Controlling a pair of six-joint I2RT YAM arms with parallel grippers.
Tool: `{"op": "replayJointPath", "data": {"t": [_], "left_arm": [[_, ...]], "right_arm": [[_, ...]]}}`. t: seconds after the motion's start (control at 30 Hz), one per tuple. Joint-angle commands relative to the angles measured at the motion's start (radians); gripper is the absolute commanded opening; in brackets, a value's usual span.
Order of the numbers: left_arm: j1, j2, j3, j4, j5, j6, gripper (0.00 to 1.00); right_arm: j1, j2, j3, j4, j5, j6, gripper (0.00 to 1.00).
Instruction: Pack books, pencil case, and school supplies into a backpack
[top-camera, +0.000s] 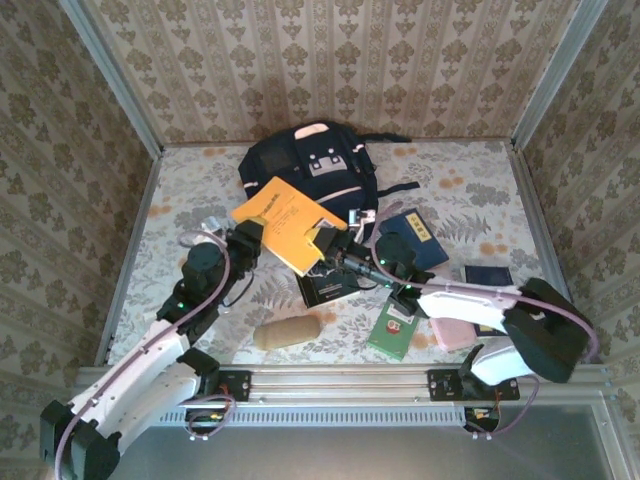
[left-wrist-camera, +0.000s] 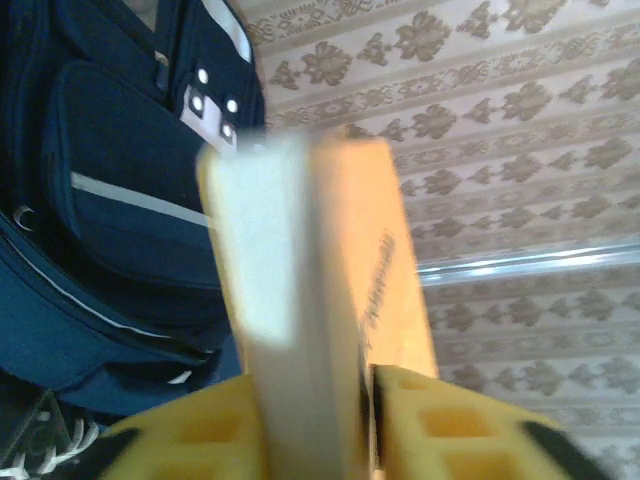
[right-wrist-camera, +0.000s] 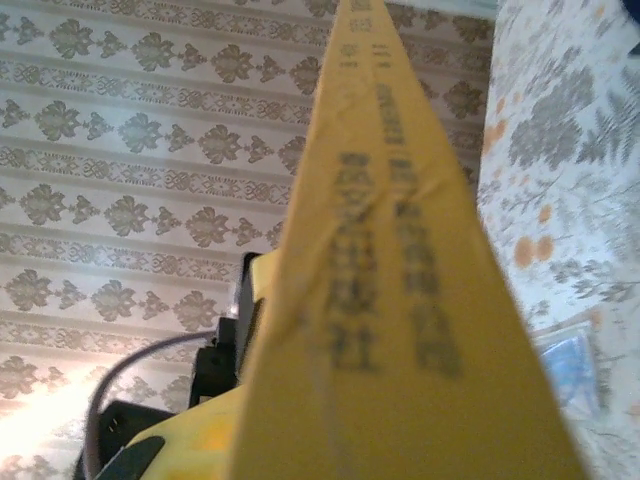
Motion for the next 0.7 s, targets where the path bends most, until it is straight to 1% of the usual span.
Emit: {"op": "replayJointPath", "data": {"t": [0.0,0.03,0.07,0.2,0.23,0.33,0.4,0.47,0.5,0.53,0.6,0.63,0.67], "left_arm": [[0.022,0.065,0.155,-0.189,0.061,0.364,0.49],[0.028,0.113,0.201,-0.229,0.103,0.444,0.53],[0.028,0.174,0.269,-0.282,0.139,0.532,0.56],[0.006,0.463,0.549,-0.561,0.215,0.855,0.58],[0.003,0.539,0.608,-0.612,0.232,0.916,0.58],[0.004,0.715,0.740,-0.687,0.269,1.062,0.61],[0.016,0.823,0.832,-0.735,0.270,1.132,0.60],[0.043,0.945,0.928,-0.769,0.312,1.185,0.59],[0.064,1.002,0.970,-0.775,0.353,1.202,0.60],[0.087,1.057,1.014,-0.773,0.428,1.214,0.60],[0.122,1.147,1.090,-0.762,0.538,1.216,0.63],[0.155,1.191,1.132,-0.757,0.588,1.226,0.64],[0.165,1.226,1.172,-0.764,0.613,1.239,0.64]], "right_arm": [[-0.093,-0.215,-0.003,-0.391,0.189,-0.190,0.00],[-0.116,-0.272,-0.001,-0.473,0.215,-0.228,0.00],[-0.142,-0.322,-0.006,-0.533,0.228,-0.260,0.00],[-0.220,-0.493,-0.022,-0.721,0.268,-0.369,0.00],[-0.239,-0.530,-0.021,-0.765,0.270,-0.400,0.00],[-0.286,-0.625,-0.033,-0.860,0.264,-0.473,0.00],[-0.309,-0.674,-0.047,-0.898,0.255,-0.506,0.00],[-0.326,-0.705,-0.057,-0.923,0.241,-0.533,0.00],[-0.332,-0.715,-0.059,-0.931,0.230,-0.546,0.00],[-0.339,-0.722,-0.058,-0.942,0.219,-0.560,0.00],[-0.343,-0.728,-0.047,-0.972,0.204,-0.582,0.00],[-0.343,-0.731,-0.040,-0.983,0.192,-0.592,0.00],[-0.343,-0.731,-0.037,-0.990,0.180,-0.599,0.00]]}}
